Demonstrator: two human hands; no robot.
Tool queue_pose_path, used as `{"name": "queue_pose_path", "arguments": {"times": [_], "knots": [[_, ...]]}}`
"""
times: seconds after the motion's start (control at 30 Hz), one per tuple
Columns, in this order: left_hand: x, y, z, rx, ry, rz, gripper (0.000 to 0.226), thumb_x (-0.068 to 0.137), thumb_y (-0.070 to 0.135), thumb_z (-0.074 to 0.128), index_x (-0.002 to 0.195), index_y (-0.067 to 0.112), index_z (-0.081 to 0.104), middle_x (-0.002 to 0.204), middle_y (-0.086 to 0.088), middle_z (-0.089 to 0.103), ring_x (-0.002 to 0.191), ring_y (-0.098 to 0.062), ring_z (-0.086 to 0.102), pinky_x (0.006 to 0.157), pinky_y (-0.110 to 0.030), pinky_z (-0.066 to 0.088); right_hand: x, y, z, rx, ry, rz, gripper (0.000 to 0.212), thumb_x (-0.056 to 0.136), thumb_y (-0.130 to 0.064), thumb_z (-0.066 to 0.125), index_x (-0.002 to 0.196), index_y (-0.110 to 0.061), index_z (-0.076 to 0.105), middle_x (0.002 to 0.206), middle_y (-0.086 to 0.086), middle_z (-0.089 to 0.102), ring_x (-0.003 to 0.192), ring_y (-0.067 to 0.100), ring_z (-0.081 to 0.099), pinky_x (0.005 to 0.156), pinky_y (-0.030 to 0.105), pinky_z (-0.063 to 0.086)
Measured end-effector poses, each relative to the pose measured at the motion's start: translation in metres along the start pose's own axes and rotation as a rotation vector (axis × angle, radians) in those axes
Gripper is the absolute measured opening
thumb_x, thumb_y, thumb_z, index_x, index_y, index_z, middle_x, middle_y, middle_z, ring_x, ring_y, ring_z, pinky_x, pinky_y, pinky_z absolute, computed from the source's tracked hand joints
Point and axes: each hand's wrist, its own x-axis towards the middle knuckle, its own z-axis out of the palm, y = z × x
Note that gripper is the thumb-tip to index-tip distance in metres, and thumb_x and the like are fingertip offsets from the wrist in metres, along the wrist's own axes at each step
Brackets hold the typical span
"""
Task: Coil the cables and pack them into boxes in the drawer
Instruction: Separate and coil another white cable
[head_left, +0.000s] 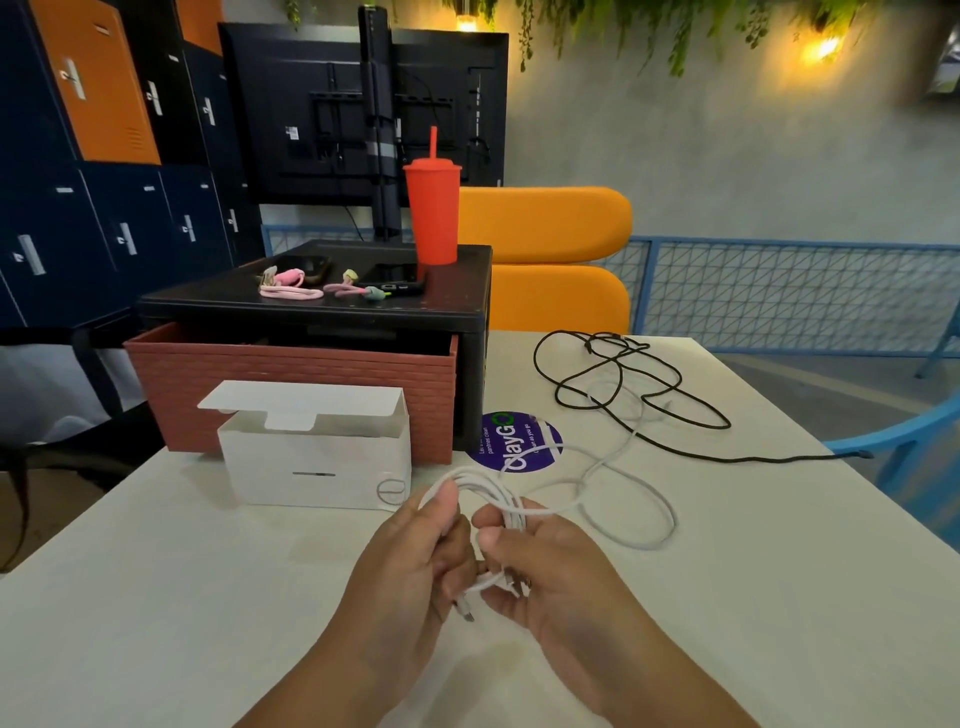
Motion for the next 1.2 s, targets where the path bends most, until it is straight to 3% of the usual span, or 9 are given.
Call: {"name": "queue_pose_path", "arguments": {"times": [0.17,0.3,0.43,0.57,0.77,0.9,1.0,1.1,1.2], "knots": [[0.001,0.000,0.001,0.145,0.065,0.053,0.038,0.089,0.033,0.043,0.054,0.020,0.050,0.047,0.003,0.028,0.042,-0.008,0.026,0.053,-0.029,0.027,0.007,0.010,0.002,-0.386,0.250,-0.121,0.024,0.084,-0.007,0.054,0.091,-0.030,0.052,0.082,0.002,0.059,0.076,0.018,0.064,0.073,0.033,0.052],[0.005,0.011,-0.006,0.096,0.141,0.113,0.028,0.097,0.027,0.037,0.074,0.011,0.040,0.052,0.001,0.025,0.043,-0.008,0.025,0.051,-0.026,0.025,-0.001,0.012,0.000,-0.631,0.276,-0.275,0.012,0.088,-0.018,0.055,0.078,-0.024,0.053,0.075,0.000,0.062,0.059,0.007,0.065,0.074,0.036,0.054],[0.010,0.019,-0.012,-0.041,0.190,0.156,0.035,0.098,0.023,0.037,0.065,0.015,0.033,0.049,0.006,0.025,0.039,-0.006,0.025,0.043,-0.018,0.027,-0.011,0.000,0.002,-0.786,-0.057,-0.242,0.020,0.081,-0.015,0.061,0.065,-0.025,0.057,0.064,0.002,0.063,0.055,0.009,0.060,0.064,0.028,0.050],[0.013,0.026,-0.019,-0.217,0.227,0.140,0.036,0.098,0.026,0.040,0.064,0.017,0.033,0.048,0.006,0.024,0.039,-0.007,0.024,0.041,-0.017,0.026,-0.025,-0.018,-0.001,-0.953,-0.447,-0.098,0.011,0.080,-0.017,0.063,0.069,-0.020,0.064,0.059,-0.012,0.059,0.058,-0.001,0.052,0.064,0.017,0.043],[0.009,0.025,-0.015,-0.387,0.178,0.043,0.041,0.096,0.030,0.041,0.056,0.018,0.037,0.046,0.006,0.024,0.035,-0.006,0.026,0.035,-0.014,0.031,-0.029,-0.031,-0.009,-1.172,-0.533,0.046,0.010,0.082,-0.017,0.056,0.082,-0.021,0.065,0.056,-0.016,0.055,0.055,-0.001,0.050,0.060,0.013,0.037],[0.010,0.024,-0.015,-0.448,0.162,0.018,0.036,0.095,0.030,0.040,0.062,0.016,0.040,0.046,0.005,0.032,0.038,-0.008,0.038,0.045,-0.015,0.043,-0.025,-0.027,-0.011,-1.216,-0.448,0.063,0.009,0.080,-0.017,0.060,0.086,-0.019,0.067,0.055,-0.017,0.053,0.054,-0.005,0.050,0.057,0.005,0.037],[0.009,0.026,-0.012,-0.483,0.089,0.035,0.030,0.094,0.027,0.038,0.069,0.013,0.048,0.061,-0.002,0.061,0.061,-0.018,0.068,0.064,-0.027,0.058,-0.024,-0.027,-0.011,-1.221,-0.399,0.038,0.009,0.079,-0.017,0.061,0.086,-0.019,0.067,0.050,-0.020,0.053,0.050,-0.010,0.049,0.051,0.001,0.034],[0.006,0.029,-0.009,-0.384,0.015,0.047,0.020,0.085,0.022,0.042,0.087,0.010,0.058,0.099,-0.011,0.072,0.093,-0.021,0.070,0.084,-0.035,0.054,-0.026,-0.029,-0.010,-1.216,-0.405,0.033,0.011,0.079,-0.018,0.059,0.087,-0.022,0.066,0.054,-0.019,0.054,0.053,-0.008,0.049,0.057,0.006,0.037],[0.005,0.025,-0.008,-0.082,0.006,0.075,0.026,0.090,0.023,0.042,0.108,0.019,0.060,0.112,-0.003,0.070,0.107,-0.016,0.064,0.099,-0.034,0.043,-0.031,-0.034,-0.008,-1.182,-0.435,0.002,0.009,0.080,-0.019,0.058,0.084,-0.023,0.064,0.059,-0.017,0.055,0.058,-0.005,0.050,0.061,0.010,0.038]]}}
